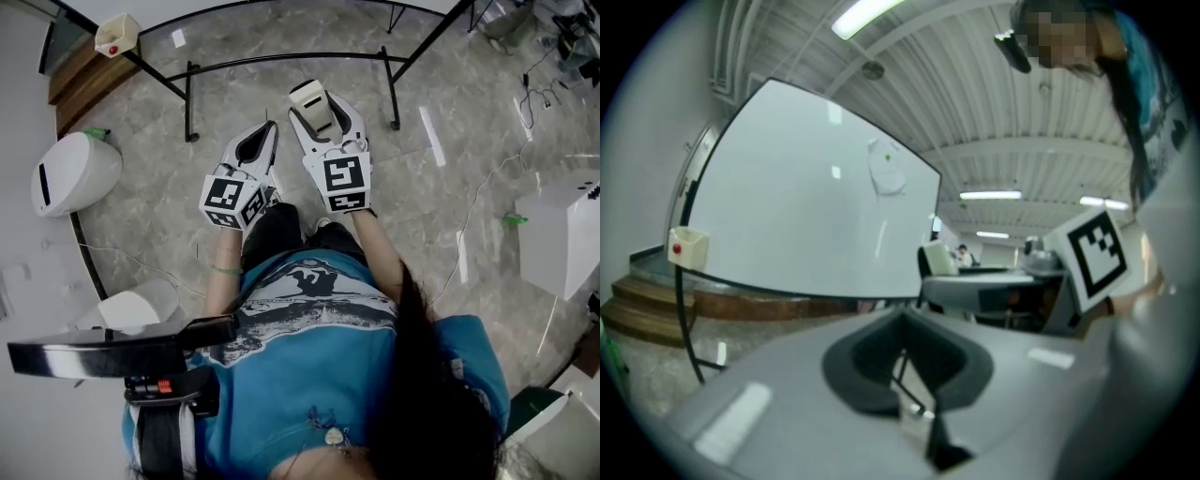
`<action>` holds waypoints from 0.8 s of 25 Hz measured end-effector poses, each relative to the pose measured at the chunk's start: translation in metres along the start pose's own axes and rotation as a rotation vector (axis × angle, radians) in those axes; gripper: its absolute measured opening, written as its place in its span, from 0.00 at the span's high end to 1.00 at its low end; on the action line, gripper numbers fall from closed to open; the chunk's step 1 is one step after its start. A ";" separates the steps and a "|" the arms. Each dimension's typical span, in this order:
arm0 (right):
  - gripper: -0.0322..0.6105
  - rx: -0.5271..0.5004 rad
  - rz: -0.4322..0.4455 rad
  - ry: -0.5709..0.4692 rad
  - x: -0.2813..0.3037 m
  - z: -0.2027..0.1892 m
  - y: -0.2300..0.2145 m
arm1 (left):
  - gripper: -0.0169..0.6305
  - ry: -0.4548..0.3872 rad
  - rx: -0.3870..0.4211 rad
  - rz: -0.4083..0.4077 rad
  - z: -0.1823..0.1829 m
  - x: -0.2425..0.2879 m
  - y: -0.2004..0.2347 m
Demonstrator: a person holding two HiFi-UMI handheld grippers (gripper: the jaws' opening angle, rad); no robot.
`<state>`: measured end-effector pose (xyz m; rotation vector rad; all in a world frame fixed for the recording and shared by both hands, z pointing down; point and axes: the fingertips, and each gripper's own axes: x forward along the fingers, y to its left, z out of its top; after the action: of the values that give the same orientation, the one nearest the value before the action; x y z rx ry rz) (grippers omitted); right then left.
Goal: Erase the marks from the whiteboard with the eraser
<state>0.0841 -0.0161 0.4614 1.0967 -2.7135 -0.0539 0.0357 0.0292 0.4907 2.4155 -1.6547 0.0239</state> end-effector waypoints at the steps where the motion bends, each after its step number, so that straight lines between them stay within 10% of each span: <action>1: 0.54 0.010 0.010 0.005 -0.008 -0.005 -0.003 | 0.97 0.010 0.001 0.004 -0.004 0.002 -0.011; 20: 0.54 -0.008 0.139 0.080 -0.092 -0.051 -0.016 | 0.97 0.003 0.014 0.091 -0.024 -0.004 -0.104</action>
<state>0.1696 0.0381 0.4921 0.8849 -2.7068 0.0009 0.1328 0.0730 0.4966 2.3468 -1.7677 0.0537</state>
